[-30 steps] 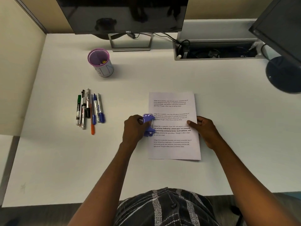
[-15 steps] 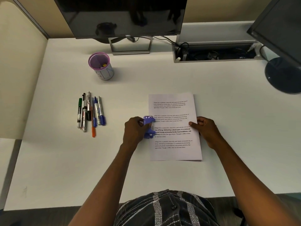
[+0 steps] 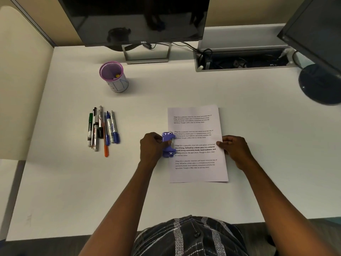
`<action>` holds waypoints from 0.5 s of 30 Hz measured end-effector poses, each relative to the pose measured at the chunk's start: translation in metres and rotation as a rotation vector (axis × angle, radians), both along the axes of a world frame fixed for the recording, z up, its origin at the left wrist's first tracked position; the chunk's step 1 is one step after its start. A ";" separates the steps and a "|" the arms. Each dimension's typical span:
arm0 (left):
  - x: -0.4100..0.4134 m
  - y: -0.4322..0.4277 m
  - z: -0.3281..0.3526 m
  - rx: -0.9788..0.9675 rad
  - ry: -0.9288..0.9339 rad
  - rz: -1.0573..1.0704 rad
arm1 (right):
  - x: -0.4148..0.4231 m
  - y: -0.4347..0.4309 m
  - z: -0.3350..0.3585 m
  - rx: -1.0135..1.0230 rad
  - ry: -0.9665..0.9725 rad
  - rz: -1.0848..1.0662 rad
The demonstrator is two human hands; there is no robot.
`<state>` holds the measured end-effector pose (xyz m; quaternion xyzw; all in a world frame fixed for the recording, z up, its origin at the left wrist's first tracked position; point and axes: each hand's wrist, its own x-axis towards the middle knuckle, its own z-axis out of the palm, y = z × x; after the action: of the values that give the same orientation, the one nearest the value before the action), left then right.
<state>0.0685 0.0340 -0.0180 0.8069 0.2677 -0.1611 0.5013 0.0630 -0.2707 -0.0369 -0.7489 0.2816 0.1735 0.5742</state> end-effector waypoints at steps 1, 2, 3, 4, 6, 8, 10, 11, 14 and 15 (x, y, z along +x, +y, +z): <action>0.001 0.000 0.000 0.001 0.012 0.008 | 0.000 0.000 0.000 0.001 0.003 0.001; 0.003 0.001 0.000 0.005 0.025 0.014 | 0.000 0.000 0.000 0.000 0.005 0.003; 0.004 0.001 0.000 0.011 0.037 0.019 | 0.000 0.000 0.000 -0.004 0.006 0.005; 0.006 0.001 0.000 0.016 0.046 0.022 | 0.000 0.000 0.000 -0.010 0.006 0.006; 0.009 0.000 0.000 0.035 0.061 0.020 | 0.000 0.000 0.000 -0.025 0.007 0.010; 0.010 -0.001 -0.001 0.061 0.079 0.010 | 0.000 0.000 -0.001 -0.034 0.009 0.018; 0.010 -0.002 -0.001 0.089 0.101 0.003 | 0.000 0.000 -0.002 -0.044 0.011 0.024; 0.011 -0.002 -0.001 0.107 0.111 -0.003 | 0.001 0.000 -0.002 -0.048 0.013 0.022; 0.013 0.002 -0.004 0.126 0.144 -0.017 | 0.001 0.000 -0.004 -0.048 0.018 0.028; 0.016 0.004 -0.004 0.118 0.157 -0.026 | 0.002 0.000 -0.004 -0.046 0.018 0.027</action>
<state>0.0841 0.0377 -0.0224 0.8233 0.3048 -0.2141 0.4284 0.0650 -0.2708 -0.0405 -0.7642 0.2805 0.1814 0.5517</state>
